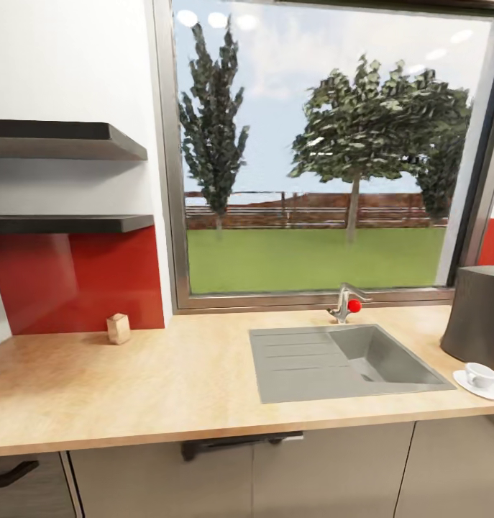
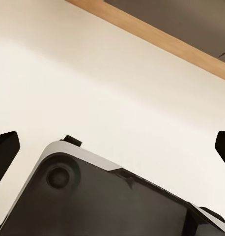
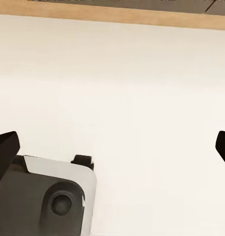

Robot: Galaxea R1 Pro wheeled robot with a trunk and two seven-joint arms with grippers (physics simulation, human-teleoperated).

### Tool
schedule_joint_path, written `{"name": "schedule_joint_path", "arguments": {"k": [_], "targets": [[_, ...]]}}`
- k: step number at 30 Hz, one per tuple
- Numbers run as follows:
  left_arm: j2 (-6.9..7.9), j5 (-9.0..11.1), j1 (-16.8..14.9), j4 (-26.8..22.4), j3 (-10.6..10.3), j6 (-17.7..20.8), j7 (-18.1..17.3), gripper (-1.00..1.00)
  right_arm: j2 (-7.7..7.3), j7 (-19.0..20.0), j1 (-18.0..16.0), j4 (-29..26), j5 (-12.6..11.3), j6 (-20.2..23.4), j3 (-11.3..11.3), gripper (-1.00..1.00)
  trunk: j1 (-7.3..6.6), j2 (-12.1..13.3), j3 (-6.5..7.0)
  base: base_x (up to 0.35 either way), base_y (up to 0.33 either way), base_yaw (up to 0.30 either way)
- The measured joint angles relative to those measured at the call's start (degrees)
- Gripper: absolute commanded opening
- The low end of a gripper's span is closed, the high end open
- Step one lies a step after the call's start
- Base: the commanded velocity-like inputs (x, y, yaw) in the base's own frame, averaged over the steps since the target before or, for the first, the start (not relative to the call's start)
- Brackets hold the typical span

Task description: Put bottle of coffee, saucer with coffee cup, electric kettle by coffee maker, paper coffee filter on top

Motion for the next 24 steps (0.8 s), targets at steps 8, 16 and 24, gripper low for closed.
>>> {"name": "schedule_joint_path", "arguments": {"k": [8,16,24], "targets": [[-0.02,-0.08,0.0,0.0,-0.02,0.0,0.0,1.0,0.0,0.0,0.0,0.0,0.0,-0.07,0.0,1.0,0.0,0.0,0.0,0.0,0.342,0.0],[-0.02,-0.09,0.0,-0.01,0.0,0.0,0.0,1.0,0.06,0.04,0.0,0.0,0.01,-0.07,0.06,1.0,0.0,0.0,0.0,0.0,0.342,0.0],[-0.02,-0.15,0.0,-0.03,0.01,0.03,0.0,1.0,0.18,0.08,0.0,0.0,0.04,0.05,0.08,1.0,0.0,0.0,0.0,0.0,0.342,0.0]]}}
